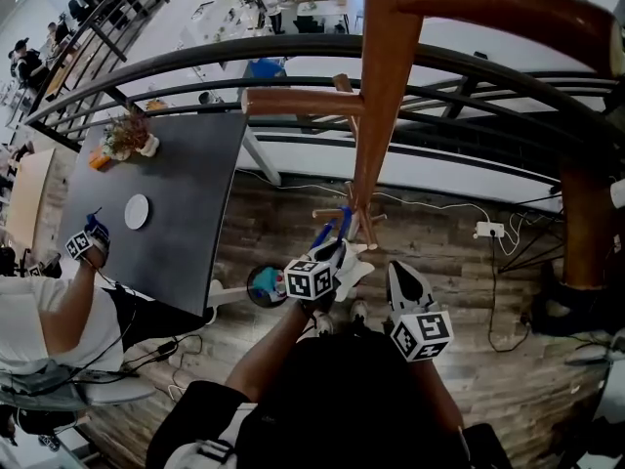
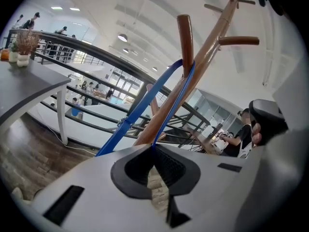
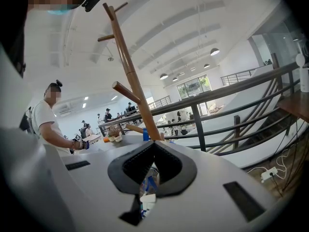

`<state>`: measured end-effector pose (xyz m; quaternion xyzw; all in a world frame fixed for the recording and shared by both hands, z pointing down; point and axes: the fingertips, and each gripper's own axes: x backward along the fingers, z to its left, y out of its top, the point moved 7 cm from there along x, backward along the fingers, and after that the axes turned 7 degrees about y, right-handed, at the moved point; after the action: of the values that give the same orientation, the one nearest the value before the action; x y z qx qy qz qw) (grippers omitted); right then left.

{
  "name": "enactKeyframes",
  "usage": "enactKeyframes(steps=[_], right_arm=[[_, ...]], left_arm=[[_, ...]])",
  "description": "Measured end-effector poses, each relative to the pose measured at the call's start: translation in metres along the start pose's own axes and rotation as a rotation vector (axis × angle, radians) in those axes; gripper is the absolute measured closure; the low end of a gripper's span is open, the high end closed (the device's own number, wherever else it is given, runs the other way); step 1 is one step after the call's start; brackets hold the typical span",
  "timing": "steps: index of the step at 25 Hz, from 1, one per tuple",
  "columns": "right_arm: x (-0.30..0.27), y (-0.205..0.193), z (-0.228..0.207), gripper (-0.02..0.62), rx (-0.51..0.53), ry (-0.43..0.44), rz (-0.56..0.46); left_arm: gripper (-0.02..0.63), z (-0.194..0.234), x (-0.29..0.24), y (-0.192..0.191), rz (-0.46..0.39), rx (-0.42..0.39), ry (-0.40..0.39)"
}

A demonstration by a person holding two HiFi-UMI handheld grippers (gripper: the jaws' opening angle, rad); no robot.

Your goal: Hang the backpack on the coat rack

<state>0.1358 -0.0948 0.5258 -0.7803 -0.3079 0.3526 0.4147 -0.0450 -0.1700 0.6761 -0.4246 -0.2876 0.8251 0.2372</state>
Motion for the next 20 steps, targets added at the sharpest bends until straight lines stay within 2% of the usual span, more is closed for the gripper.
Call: enactKeyframes(steps=[20], right_arm=[[0.0031, -0.0002, -0.0024, 0.583, -0.006, 0.002, 0.0]], left_arm=[[0.591, -0.0007, -0.0083, -0.0018, 0.018, -0.001, 0.043]])
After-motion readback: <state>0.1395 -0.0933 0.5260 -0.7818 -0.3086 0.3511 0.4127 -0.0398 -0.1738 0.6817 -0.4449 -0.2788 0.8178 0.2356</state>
